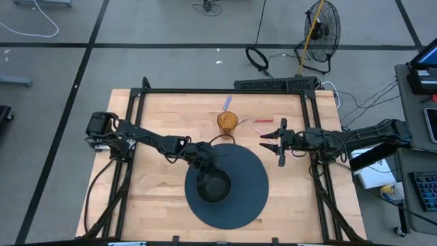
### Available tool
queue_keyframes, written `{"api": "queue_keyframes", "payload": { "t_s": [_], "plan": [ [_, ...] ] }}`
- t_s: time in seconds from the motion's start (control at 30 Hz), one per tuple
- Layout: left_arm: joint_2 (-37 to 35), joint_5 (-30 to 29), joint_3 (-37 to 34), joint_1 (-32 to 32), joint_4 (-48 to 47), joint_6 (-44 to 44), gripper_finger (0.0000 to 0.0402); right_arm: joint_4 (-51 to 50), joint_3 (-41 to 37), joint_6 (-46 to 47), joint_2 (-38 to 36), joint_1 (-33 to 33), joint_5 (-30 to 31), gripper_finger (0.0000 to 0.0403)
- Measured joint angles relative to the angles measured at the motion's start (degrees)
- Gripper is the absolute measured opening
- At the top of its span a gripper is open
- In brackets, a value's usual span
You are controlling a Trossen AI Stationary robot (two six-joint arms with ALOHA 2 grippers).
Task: Pick & Place Utensil
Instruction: Put the black bowl on the left of the blue mat
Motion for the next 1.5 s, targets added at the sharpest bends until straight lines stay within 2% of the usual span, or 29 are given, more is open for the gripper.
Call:
{"api": "queue_keyframes", "payload": {
  "t_s": [0.2,0.43,0.67,1.1,1.5],
  "plan": [
    [0.0,-0.1,0.1,0.0,-1.7,-0.2,0.0028,-0.3,0.0,0.0,0.0,0.0,0.0,0.013],
    [0.0,-0.5,0.1,0.0,-1.3,-0.2,0.0008,-0.3,0.0,0.0,0.0,0.0,0.0,0.013],
    [0.0,-0.1,0.1,0.0,-1.5,-0.4,0.0045,-0.3,0.0,0.0,0.0,0.0,0.0,0.013],
    [0.0,0.5,0.1,0.0,-1.6,0.4,0.0015,-0.3,0.0,0.0,0.0,0.0,0.0,0.013],
    [0.0,0.8,0.1,0.0,0.6,0.9,0.0091,-0.3,0.0,0.0,0.0,0.0,0.0,0.013]
  ]
}}
